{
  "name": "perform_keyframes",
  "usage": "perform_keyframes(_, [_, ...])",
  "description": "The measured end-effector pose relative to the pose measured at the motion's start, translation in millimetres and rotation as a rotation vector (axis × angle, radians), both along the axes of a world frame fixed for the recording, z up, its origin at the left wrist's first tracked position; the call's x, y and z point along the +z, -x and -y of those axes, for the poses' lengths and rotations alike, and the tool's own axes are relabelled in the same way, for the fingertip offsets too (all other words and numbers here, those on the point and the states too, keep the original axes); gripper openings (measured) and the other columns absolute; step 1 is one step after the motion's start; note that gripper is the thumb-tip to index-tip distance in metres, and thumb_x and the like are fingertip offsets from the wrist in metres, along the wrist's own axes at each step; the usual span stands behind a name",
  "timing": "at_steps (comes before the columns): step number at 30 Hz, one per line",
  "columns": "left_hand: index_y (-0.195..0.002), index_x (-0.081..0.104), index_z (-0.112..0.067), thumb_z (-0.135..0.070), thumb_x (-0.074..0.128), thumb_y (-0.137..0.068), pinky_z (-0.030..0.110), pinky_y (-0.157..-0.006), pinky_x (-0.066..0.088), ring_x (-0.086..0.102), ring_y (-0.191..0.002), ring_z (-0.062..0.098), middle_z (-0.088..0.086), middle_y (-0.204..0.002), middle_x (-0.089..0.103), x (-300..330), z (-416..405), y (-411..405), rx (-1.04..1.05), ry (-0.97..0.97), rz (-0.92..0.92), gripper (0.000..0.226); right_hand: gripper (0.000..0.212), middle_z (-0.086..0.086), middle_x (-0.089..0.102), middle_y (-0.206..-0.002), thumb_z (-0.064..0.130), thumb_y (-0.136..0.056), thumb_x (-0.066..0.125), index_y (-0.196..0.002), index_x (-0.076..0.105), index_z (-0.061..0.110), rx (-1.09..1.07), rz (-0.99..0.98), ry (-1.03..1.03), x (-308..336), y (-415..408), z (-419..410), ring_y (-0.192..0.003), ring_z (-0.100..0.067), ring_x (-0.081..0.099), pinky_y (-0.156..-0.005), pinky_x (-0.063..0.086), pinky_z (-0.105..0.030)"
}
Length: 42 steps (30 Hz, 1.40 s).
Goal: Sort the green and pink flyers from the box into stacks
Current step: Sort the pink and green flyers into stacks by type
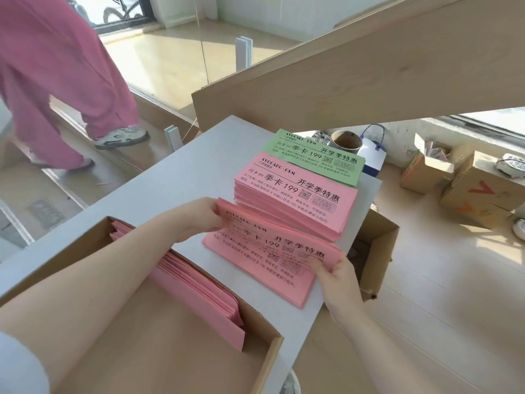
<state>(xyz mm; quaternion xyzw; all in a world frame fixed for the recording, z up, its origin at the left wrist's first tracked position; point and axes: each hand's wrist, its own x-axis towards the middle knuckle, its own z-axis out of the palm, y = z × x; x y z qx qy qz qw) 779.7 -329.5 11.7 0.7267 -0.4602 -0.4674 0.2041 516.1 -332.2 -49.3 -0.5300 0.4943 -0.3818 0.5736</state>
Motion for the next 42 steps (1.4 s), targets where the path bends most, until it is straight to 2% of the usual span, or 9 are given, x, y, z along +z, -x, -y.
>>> perform_keyframes(3, [-0.113, 0.063, -0.02, -0.006, 0.05, -0.092, 0.022, -0.087, 0.046, 0.059, -0.102, 0.014, -0.002, -0.111, 0.066, 10, 2, 4, 0.033, 0.091, 0.033, 0.029, 0.022, 0.027, 0.069, -0.093, 0.013, -0.091, 0.056, -0.104, 0.058, 0.031, -0.003, 0.01, 0.054, 5, -1, -2, -0.093, 0.005, 0.064, -0.077, 0.051, -0.016])
perform_keyframes(7, [-0.112, 0.061, -0.024, -0.004, 0.044, -0.092, 0.028, -0.089, 0.043, 0.055, -0.11, 0.018, -0.007, -0.109, 0.063, 8, -3, 3, -0.032, -0.007, 0.093, 0.032, 0.018, 0.026, 0.065, -0.094, 0.018, -0.095, 0.048, -0.106, 0.055, 0.031, 0.047, -0.164, 0.073, 4, -3, -6, -0.099, 0.0, 0.061, -0.067, 0.048, -0.01])
perform_keyframes(11, [-0.111, 0.061, -0.014, -0.008, 0.049, -0.093, 0.032, -0.088, 0.05, 0.062, -0.101, 0.022, 0.0, -0.109, 0.066, 13, 0, -4, 0.04, 0.046, 0.072, 0.022, 0.024, 0.031, 0.056, -0.097, 0.015, -0.095, 0.049, -0.108, 0.05, 0.035, 0.112, -0.225, 0.167, 18, 0, -4, -0.088, 0.02, 0.055, -0.068, 0.044, -0.001])
perform_keyframes(20, [-0.115, 0.056, -0.01, -0.013, 0.058, -0.088, 0.021, -0.055, 0.048, 0.059, -0.075, 0.019, 0.009, -0.101, 0.064, 0, 8, -4, -0.042, -0.047, 0.31, 0.027, 0.011, -0.009, 0.067, -0.072, 0.008, -0.09, 0.056, -0.101, 0.059, 0.009, 0.078, -0.383, -0.103, 3, 9, 1, -0.044, -0.001, 0.055, -0.047, 0.041, -0.02])
perform_keyframes(23, [-0.127, 0.052, -0.013, -0.013, 0.057, -0.089, 0.028, -0.072, 0.049, 0.059, -0.082, 0.021, 0.006, -0.101, 0.064, -4, 12, -6, -0.113, -0.044, 0.383, 0.038, 0.019, -0.005, 0.067, -0.073, 0.013, -0.089, 0.058, -0.108, 0.059, 0.011, 0.081, -0.503, -0.043, 3, 8, 2, -0.054, -0.004, 0.06, -0.055, 0.046, -0.024])
perform_keyframes(27, [-0.146, 0.025, -0.013, -0.035, 0.07, -0.08, 0.031, -0.101, 0.038, 0.045, -0.125, 0.024, 0.005, -0.139, 0.045, -9, 10, -11, -0.278, -0.194, 0.587, 0.083, 0.062, 0.009, 0.055, -0.096, 0.038, -0.084, 0.065, -0.131, 0.033, 0.014, 0.198, -0.768, 0.068, 11, 9, -4, -0.094, -0.018, 0.061, -0.065, 0.039, -0.027])
perform_keyframes(32, [-0.132, 0.034, -0.01, -0.045, 0.077, -0.068, 0.036, -0.092, 0.045, 0.051, -0.113, 0.025, 0.006, -0.129, 0.036, -15, 4, 2, -0.576, -0.401, 0.828, 0.084, 0.114, -0.001, 0.051, -0.125, 0.056, -0.053, 0.081, -0.138, 0.012, 0.026, 0.331, -0.908, 0.126, 4, 2, -13, -0.107, -0.023, 0.06, -0.081, 0.052, -0.035])
perform_keyframes(37, [-0.125, 0.039, -0.004, -0.035, 0.071, -0.078, 0.03, -0.086, 0.046, 0.054, -0.098, 0.023, 0.008, -0.125, 0.042, -16, 9, 9, -0.632, -0.278, 0.903, 0.065, 0.096, -0.006, 0.043, -0.125, 0.055, -0.073, 0.069, -0.141, 0.016, 0.012, 0.353, -1.08, 0.269, 5, -7, -24, -0.106, -0.022, 0.057, -0.08, 0.049, -0.028])
perform_keyframes(42, [-0.123, 0.042, -0.006, -0.038, 0.07, -0.076, 0.035, -0.089, 0.047, 0.056, -0.106, 0.026, 0.008, -0.119, 0.05, -25, 13, 1, -0.631, -0.214, 0.92, 0.064, 0.083, -0.006, 0.043, -0.125, 0.058, -0.083, 0.052, -0.141, 0.021, 0.007, 0.369, -1.158, 0.358, 8, -10, -28, -0.111, -0.017, 0.052, -0.081, 0.045, -0.021])
